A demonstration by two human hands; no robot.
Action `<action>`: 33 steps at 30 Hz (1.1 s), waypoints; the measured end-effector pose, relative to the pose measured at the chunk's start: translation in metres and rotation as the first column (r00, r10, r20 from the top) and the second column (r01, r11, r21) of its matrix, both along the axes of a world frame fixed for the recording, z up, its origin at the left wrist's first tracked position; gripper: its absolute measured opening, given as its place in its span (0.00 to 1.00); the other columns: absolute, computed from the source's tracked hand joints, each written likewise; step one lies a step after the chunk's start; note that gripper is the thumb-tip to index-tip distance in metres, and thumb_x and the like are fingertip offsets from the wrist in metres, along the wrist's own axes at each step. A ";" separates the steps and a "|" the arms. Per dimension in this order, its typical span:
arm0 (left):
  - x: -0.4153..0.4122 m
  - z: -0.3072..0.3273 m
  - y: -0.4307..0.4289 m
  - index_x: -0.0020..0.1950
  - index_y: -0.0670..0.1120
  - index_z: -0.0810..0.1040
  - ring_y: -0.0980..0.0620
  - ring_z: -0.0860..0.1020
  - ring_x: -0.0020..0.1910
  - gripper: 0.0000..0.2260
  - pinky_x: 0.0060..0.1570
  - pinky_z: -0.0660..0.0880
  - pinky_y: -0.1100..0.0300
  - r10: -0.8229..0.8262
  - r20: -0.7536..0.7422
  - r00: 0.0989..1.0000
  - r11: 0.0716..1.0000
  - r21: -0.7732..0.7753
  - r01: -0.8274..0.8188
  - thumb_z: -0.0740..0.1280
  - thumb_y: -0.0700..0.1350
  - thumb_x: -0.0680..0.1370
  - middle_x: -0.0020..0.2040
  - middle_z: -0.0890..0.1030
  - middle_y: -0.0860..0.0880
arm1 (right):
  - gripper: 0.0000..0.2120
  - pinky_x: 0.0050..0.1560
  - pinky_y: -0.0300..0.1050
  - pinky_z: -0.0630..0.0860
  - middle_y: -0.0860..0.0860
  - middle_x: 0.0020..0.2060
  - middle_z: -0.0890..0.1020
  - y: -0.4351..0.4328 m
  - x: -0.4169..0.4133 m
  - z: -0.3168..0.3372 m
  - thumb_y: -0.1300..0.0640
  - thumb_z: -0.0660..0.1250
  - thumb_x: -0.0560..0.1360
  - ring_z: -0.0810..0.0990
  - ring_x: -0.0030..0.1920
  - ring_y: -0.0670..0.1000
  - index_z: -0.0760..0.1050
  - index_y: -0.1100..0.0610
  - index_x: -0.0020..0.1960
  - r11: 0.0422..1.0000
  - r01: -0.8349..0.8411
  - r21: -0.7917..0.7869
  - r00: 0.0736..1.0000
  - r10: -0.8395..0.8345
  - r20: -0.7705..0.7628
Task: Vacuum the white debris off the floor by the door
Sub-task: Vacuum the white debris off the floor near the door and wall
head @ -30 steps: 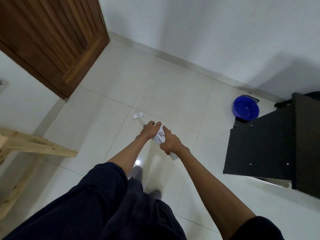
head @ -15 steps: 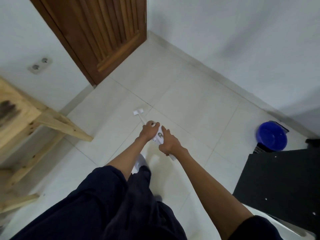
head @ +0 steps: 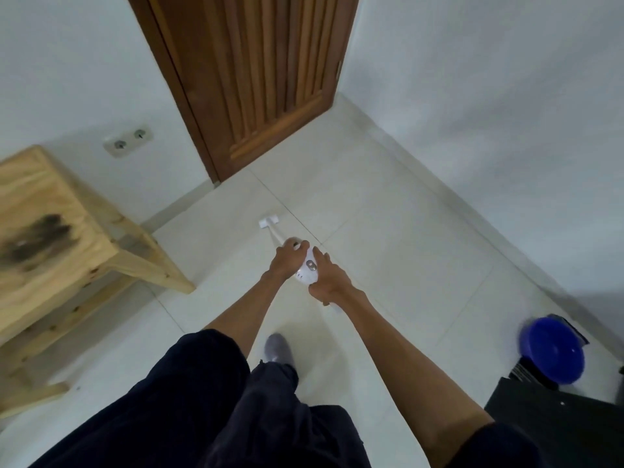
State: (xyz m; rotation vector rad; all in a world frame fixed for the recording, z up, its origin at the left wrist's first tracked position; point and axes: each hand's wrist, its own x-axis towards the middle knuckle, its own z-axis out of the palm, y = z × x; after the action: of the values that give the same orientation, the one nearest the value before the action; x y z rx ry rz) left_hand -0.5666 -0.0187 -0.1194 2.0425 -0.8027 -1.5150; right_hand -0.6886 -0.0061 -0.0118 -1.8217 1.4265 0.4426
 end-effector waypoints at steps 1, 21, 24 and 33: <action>0.008 0.000 -0.006 0.72 0.50 0.71 0.42 0.76 0.63 0.20 0.54 0.69 0.57 0.008 0.000 1.000 1.000 0.002 -0.008 0.59 0.55 0.82 0.69 0.74 0.41 | 0.43 0.26 0.39 0.69 0.57 0.78 0.56 -0.007 0.007 0.001 0.67 0.62 0.71 0.80 0.53 0.61 0.44 0.53 0.79 1.000 -0.013 -0.006 1.000 0.013 -0.007; 0.076 -0.006 -0.076 0.71 0.54 0.72 0.43 0.75 0.65 0.30 0.60 0.71 0.54 0.168 -0.010 0.986 0.986 0.003 -0.168 0.59 0.65 0.71 0.69 0.75 0.44 | 0.43 0.24 0.41 0.69 0.56 0.71 0.63 -0.092 0.075 -0.006 0.67 0.65 0.71 0.80 0.54 0.60 0.47 0.51 0.79 0.995 -0.094 -0.041 0.995 0.094 0.014; 0.072 -0.007 -0.101 0.71 0.54 0.72 0.42 0.75 0.65 0.32 0.61 0.71 0.53 0.197 0.005 0.980 0.980 0.001 -0.197 0.58 0.66 0.69 0.69 0.75 0.44 | 0.43 0.30 0.45 0.76 0.55 0.69 0.65 -0.118 0.072 -0.011 0.64 0.66 0.72 0.79 0.55 0.61 0.46 0.51 0.79 0.993 -0.115 -0.041 0.993 0.116 0.010; 0.062 -0.010 -0.193 0.66 0.53 0.74 0.42 0.75 0.58 0.17 0.59 0.73 0.51 0.276 0.047 0.960 0.961 0.002 -0.276 0.61 0.57 0.80 0.66 0.76 0.43 | 0.40 0.53 0.57 0.80 0.54 0.67 0.68 -0.223 0.061 -0.022 0.62 0.65 0.72 0.78 0.59 0.61 0.49 0.50 0.78 0.982 -0.184 -0.033 0.982 0.185 0.028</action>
State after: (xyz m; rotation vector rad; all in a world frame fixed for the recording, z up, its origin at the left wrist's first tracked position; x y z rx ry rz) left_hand -0.5045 -0.2122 -0.1294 2.1008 -0.5016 -1.3212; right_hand -0.6277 -0.2291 -0.0342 -1.9866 1.2544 0.4856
